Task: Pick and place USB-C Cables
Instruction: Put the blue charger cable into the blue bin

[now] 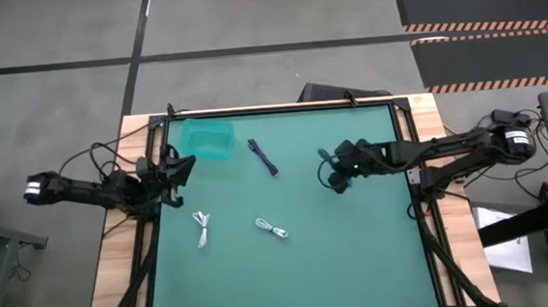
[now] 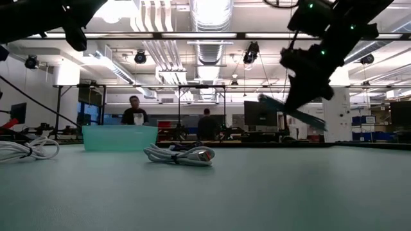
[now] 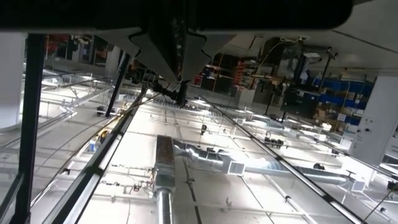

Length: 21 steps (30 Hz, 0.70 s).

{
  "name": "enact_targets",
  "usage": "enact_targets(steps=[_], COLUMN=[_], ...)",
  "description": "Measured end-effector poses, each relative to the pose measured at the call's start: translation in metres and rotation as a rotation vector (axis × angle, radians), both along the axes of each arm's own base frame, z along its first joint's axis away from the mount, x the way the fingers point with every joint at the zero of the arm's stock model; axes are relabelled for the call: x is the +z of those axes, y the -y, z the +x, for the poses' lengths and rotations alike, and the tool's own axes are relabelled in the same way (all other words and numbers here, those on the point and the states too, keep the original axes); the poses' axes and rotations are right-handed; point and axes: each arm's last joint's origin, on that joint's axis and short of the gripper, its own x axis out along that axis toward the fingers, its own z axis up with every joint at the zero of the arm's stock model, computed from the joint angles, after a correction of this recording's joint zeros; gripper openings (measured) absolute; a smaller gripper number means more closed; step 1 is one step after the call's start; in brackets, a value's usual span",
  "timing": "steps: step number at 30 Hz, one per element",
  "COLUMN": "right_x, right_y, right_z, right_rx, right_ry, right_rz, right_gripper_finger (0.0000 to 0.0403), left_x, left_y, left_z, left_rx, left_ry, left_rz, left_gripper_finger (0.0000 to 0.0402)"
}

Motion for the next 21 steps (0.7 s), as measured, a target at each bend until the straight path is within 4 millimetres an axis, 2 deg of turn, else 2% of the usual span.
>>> enact_targets(steps=[6,14,21], right_x=[0.014,0.031,0.029], right_y=[-0.002,-0.004,-0.005], right_z=[0.017,0.028,0.038], right_rx=[0.129,0.292,0.391], right_ry=[0.204,0.466,0.670], right_rz=[-0.144,-0.300,-0.376], right_gripper_finger=[0.0022,0.0022,0.0022], left_x=[0.001,0.002,0.004], left_y=[0.000,0.001,0.002], left_z=[0.003,0.007,0.016], left_rx=[-0.003,-0.008,-0.009], left_ry=[0.001,0.015,0.009], left_rz=[0.001,0.002,0.001], left_gripper_finger=[0.0005,0.0005,0.0005])
